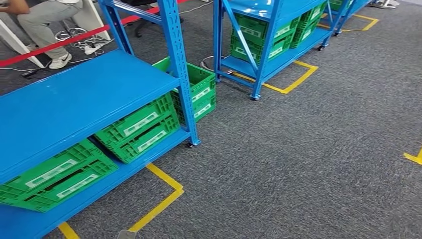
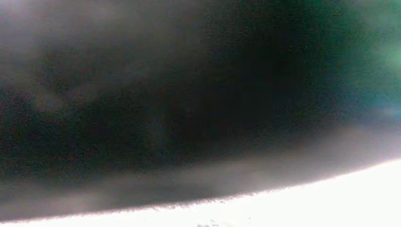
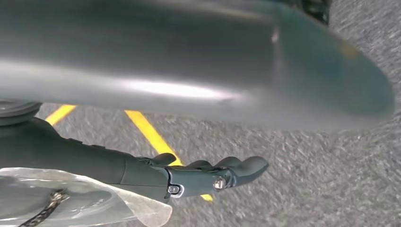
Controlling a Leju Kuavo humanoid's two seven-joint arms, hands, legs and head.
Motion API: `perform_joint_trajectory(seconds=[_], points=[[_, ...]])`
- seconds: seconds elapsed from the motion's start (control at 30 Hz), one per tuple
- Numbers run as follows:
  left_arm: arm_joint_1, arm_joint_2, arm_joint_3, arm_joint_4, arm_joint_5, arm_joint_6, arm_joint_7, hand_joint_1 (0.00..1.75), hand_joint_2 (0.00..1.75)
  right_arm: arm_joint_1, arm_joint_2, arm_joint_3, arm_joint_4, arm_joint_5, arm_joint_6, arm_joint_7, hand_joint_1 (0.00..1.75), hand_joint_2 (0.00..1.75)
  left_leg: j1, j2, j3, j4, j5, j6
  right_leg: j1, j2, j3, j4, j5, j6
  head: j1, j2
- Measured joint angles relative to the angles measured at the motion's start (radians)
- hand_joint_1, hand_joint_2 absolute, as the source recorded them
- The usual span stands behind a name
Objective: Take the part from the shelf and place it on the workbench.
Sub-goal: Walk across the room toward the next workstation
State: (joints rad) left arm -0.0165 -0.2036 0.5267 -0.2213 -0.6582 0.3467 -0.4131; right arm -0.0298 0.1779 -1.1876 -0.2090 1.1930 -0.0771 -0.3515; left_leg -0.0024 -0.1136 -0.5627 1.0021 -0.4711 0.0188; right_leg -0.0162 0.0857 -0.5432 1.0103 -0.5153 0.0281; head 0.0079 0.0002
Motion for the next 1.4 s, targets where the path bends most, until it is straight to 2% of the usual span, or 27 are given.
perform_joint_trajectory(seconds=[0.07,0.13,0.2,0.27,0.3,0.33,0.37,0.43,0.5,0.53,0.6,0.67,0.73,0.77,0.8,0.83,0.9,0.93,0.97,1.03,1.1,1.13,1.2,1.23,1.3,1.33,1.4], points=[[0.002,0.0,0.0,0.0,0.0,0.0,0.0,0.0,0.0,-0.001,0.0,0.0,0.0,0.0,0.0,0.001,0.0,0.0,0.004,-0.018,-0.008,0.001,0.003,-0.013,0.002,-0.012,0.008,-0.007,-0.002,-0.009,0.0,0.0],[0.005,0.0,0.0,0.0,0.001,0.0,0.0,0.0,0.0,-0.002,0.0,-0.001,0.0,0.0,0.001,0.0,0.0,0.0,0.003,0.016,-0.019,0.024,-0.014,-0.023,0.002,-0.036,0.013,-0.014,0.001,-0.02,-0.004,0.0],[0.002,0.0,0.0,0.0,0.001,0.0,0.0,0.0,0.0,-0.001,0.0,-0.002,0.0,0.0,0.001,0.0,0.0,0.0,0.001,0.077,-0.063,0.12,-0.069,-0.031,0.003,-0.068,0.017,-0.018,-0.001,-0.03,-0.009,0.0],[-0.001,0.0,0.0,0.0,0.002,-0.001,0.0,0.0,0.0,0.002,0.0,-0.002,0.0,0.001,0.002,-0.001,0.0,0.0,0.004,0.099,-0.124,0.25,-0.124,-0.037,0.007,-0.102,0.02,-0.018,-0.005,-0.036,-0.011,0.0],[0.0,0.0,0.0,0.0,0.002,-0.002,0.0,0.0,0.0,0.002,0.0,-0.002,0.0,0.001,0.002,-0.001,0.0,0.0,0.006,0.102,-0.14,0.283,-0.129,-0.039,0.008,-0.118,0.021,-0.018,-0.007,-0.036,-0.011,0.0],[0.002,0.0,0.0,0.0,0.002,-0.003,0.0,0.0,0.0,0.002,0.0,-0.003,0.0,0.001,0.002,-0.001,0.0,0.0,0.007,0.104,-0.136,0.279,-0.115,-0.04,0.008,-0.132,0.023,-0.018,-0.009,-0.036,-0.011,0.0],[0.004,0.001,0.0,0.0,0.003,-0.003,0.0,0.0,0.0,0.0,0.0,-0.003,0.0,0.001,0.002,-0.001,0.0,0.0,0.007,0.109,-0.113,0.235,-0.083,-0.038,0.009,-0.144,0.026,-0.018,-0.012,-0.036,-0.011,0.0],[0.004,0.001,0.0,0.0,0.003,-0.004,0.0,0.0,0.0,-0.001,0.0,-0.004,0.0,0.001,0.002,-0.002,0.0,0.0,0.001,0.153,-0.04,0.097,-0.021,-0.03,0.012,-0.166,0.034,-0.017,-0.018,-0.031,-0.011,0.0],[0.0,0.001,0.0,0.0,0.003,-0.004,0.0,0.0,0.0,-0.002,0.0,-0.004,0.0,0.001,0.002,-0.002,0.0,0.0,-0.01,0.194,0.0,0.014,-0.003,-0.018,0.016,-0.187,0.039,-0.016,-0.025,-0.022,-0.011,0.0],[-0.001,0.002,0.0,0.0,0.003,-0.004,0.0,0.0,0.0,-0.003,0.0,-0.004,0.0,0.001,0.002,-0.002,0.0,0.0,-0.014,0.197,0.001,0.005,-0.007,-0.014,0.018,-0.198,0.041,-0.017,-0.027,-0.017,-0.011,0.0],[0.002,0.002,0.001,0.0,0.003,-0.004,0.0,0.0,0.0,-0.005,0.0,-0.004,0.0,0.001,0.002,-0.002,0.0,0.0,-0.014,0.173,0.002,-0.004,-0.004,-0.004,0.016,-0.214,0.046,-0.017,-0.034,-0.007,-0.011,0.0],[0.003,0.002,0.002,0.0,0.004,-0.004,-0.001,0.0,0.0,-0.006,0.0,-0.005,0.0,0.001,0.002,-0.003,0.0,0.0,-0.007,0.149,0.008,-0.014,0.003,0.009,0.013,-0.172,0.029,0.029,-0.067,0.003,-0.008,0.0],[0.0,0.001,0.002,0.0,0.004,-0.005,-0.001,0.0,0.0,-0.004,0.0,-0.005,0.0,0.001,0.002,-0.004,0.0,0.0,-0.003,0.123,0.009,-0.017,0.006,0.016,0.009,-0.109,-0.036,0.159,-0.129,0.008,-0.002,0.0],[-0.001,0.0,0.003,0.0,0.005,-0.006,-0.001,0.0,0.0,-0.002,0.0,-0.005,0.0,0.001,0.002,-0.004,0.0,0.0,-0.003,0.108,0.008,-0.017,0.007,0.017,0.008,-0.095,-0.073,0.229,-0.152,0.01,0.0,0.0],[-0.001,-0.001,0.004,0.0,0.006,-0.007,-0.001,0.0,0.0,-0.001,0.0,-0.005,0.0,0.001,0.002,-0.003,0.0,0.0,-0.002,0.093,0.009,-0.016,0.006,0.017,0.007,-0.089,-0.101,0.276,-0.16,0.012,0.0,0.0],[0.0,-0.001,0.004,0.0,0.006,-0.007,-0.001,0.0,0.0,0.0,0.0,-0.005,0.0,0.001,0.002,-0.003,0.0,0.0,-0.002,0.079,0.01,-0.016,0.006,0.017,0.006,-0.087,-0.113,0.283,-0.146,0.013,0.0,0.0],[0.001,-0.002,0.006,0.0,0.007,-0.009,-0.001,0.0,0.0,-0.001,0.0,-0.005,0.0,0.001,0.001,-0.004,0.0,0.0,0.001,0.05,0.014,-0.013,0.003,0.012,0.0,-0.076,-0.079,0.181,-0.068,0.016,0.0,0.0],[0.001,-0.002,0.006,0.0,0.006,-0.009,-0.001,0.0,0.0,-0.001,0.0,-0.005,0.0,0.001,0.001,-0.004,0.0,0.0,0.002,0.036,0.014,-0.01,0.001,0.007,-0.004,-0.051,-0.05,0.111,-0.033,0.018,0.001,0.0],[0.0,-0.002,0.007,0.0,0.006,-0.009,-0.001,0.0,0.0,-0.002,0.0,-0.005,0.0,0.001,0.001,-0.004,0.0,0.0,0.002,0.023,0.011,-0.004,-0.002,0.001,-0.009,-0.026,-0.023,0.052,-0.011,0.018,0.001,0.0],[-0.001,-0.002,0.008,0.0,0.006,-0.009,-0.002,0.0,0.0,-0.002,0.0,-0.005,0.0,0.001,0.001,-0.004,0.0,0.0,0.003,0.0,0.002,0.002,-0.001,-0.013,-0.012,0.006,0.0,0.007,-0.006,0.012,0.001,0.0],[0.003,-0.001,0.011,0.0,0.004,-0.009,-0.002,0.0,0.0,-0.002,0.0,-0.005,0.0,0.001,-0.001,-0.004,0.0,0.0,0.008,-0.017,-0.006,0.004,0.001,-0.025,-0.01,-0.014,0.002,0.004,-0.004,-0.002,0.002,0.0],[0.004,-0.001,0.013,0.0,0.003,-0.008,-0.002,0.0,0.0,-0.002,0.001,-0.006,0.0,0.001,-0.001,-0.004,0.0,0.0,0.008,-0.006,-0.012,0.014,-0.006,-0.03,-0.01,-0.026,0.004,0.002,-0.002,-0.009,-0.001,0.0],[0.003,-0.001,0.015,0.0,0.0,-0.008,-0.003,0.0,0.0,-0.003,0.001,-0.006,0.0,0.002,-0.001,-0.005,0.0,0.0,0.006,0.047,-0.046,0.087,-0.051,-0.038,-0.009,-0.055,0.007,-0.003,-0.001,-0.021,-0.009,0.0],[0.001,-0.002,0.015,0.0,-0.001,-0.008,-0.003,0.0,0.0,-0.002,0.001,-0.006,0.0,0.003,-0.002,-0.005,0.0,0.0,0.005,0.078,-0.078,0.154,-0.085,-0.041,-0.007,-0.071,0.007,-0.004,-0.003,-0.025,-0.014,0.0],[-0.001,-0.002,0.016,0.0,-0.003,-0.008,-0.003,0.0,0.0,0.001,0.001,-0.006,0.0,0.004,-0.002,-0.005,0.0,0.0,0.006,0.101,-0.136,0.278,-0.131,-0.045,-0.002,-0.106,0.008,-0.004,-0.006,-0.03,-0.015,0.0],[0.0,-0.002,0.016,0.0,-0.003,-0.008,-0.003,0.0,0.0,0.001,0.001,-0.006,0.0,0.004,-0.002,-0.005,0.0,0.0,0.007,0.104,-0.145,0.299,-0.129,-0.044,-0.001,-0.121,0.009,-0.004,-0.008,-0.031,-0.015,0.0],[0.004,-0.001,0.017,0.0,-0.003,-0.008,-0.003,0.0,0.0,-0.002,0.001,-0.006,0.0,0.004,-0.002,-0.005,0.0,0.0,0.005,0.114,-0.101,0.219,-0.072,-0.038,0.002,-0.145,0.015,-0.004,-0.011,-0.031,-0.016,0.0]])
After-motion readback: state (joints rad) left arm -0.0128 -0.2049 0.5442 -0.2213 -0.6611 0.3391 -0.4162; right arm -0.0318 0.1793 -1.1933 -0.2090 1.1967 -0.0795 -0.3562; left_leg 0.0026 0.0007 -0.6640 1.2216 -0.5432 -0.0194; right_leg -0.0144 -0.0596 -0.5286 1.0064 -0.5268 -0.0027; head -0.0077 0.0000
